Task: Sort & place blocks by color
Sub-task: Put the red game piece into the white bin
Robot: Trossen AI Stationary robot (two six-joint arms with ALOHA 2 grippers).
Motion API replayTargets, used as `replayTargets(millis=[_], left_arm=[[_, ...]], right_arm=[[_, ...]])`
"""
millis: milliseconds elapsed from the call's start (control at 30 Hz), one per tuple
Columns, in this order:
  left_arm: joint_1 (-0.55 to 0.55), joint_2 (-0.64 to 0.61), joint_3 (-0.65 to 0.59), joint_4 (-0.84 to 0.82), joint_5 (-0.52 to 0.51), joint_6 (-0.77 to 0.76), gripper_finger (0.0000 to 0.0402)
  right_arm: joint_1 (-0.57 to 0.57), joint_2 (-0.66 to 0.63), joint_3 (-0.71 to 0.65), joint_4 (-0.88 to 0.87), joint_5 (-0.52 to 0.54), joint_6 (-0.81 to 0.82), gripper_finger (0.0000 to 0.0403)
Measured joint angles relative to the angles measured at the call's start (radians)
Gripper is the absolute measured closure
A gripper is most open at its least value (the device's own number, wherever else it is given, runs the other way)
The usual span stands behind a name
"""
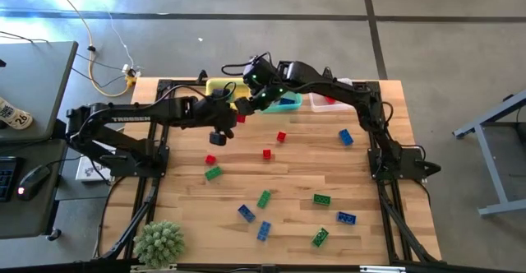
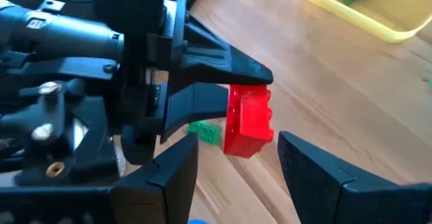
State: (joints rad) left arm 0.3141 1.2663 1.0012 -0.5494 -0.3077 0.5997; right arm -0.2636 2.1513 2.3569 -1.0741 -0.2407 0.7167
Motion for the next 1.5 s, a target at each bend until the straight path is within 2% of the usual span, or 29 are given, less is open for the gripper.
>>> replayTargets(millis=[100, 333, 667, 800, 1033, 1233, 1500], left_arm=[[-0.006, -0.001, 0.000, 0.022, -0.006, 0.043, 0.0297], [-0.029, -0.004, 0.000, 0.115, -0.100, 0.146, 0.0297], [-0.035, -0.004, 0.000, 0.189, -0.151, 0.163, 0.0290], [-0.040, -0.004, 0.000, 0.210, -0.150, 0.148, 0.0288], [-0.044, -0.004, 0.000, 0.217, -0.154, 0.155, 0.0286], [-0.044, -0.004, -0.001, 0.220, -0.158, 0.102, 0.0270], [-0.044, -0.003, -0.001, 0.224, -0.175, 0.033, 0.0214]], right_arm=[[0.005, 0.000, 0.000, -0.001, 0.027, 0.023, 0.0213], [0.005, 0.001, 0.000, -0.005, 0.046, 0.047, 0.0213], [0.005, 0.001, 0.000, -0.008, 0.073, 0.069, 0.0214], [0.005, 0.001, 0.000, -0.008, 0.075, 0.058, 0.0241], [0.005, 0.001, -0.001, -0.007, 0.075, 0.015, 0.0333], [0.004, 0.001, -0.001, -0.010, 0.062, -0.022, 0.0333], [-0.008, 0.001, -0.001, -0.019, 0.052, -0.096, 0.0332]])
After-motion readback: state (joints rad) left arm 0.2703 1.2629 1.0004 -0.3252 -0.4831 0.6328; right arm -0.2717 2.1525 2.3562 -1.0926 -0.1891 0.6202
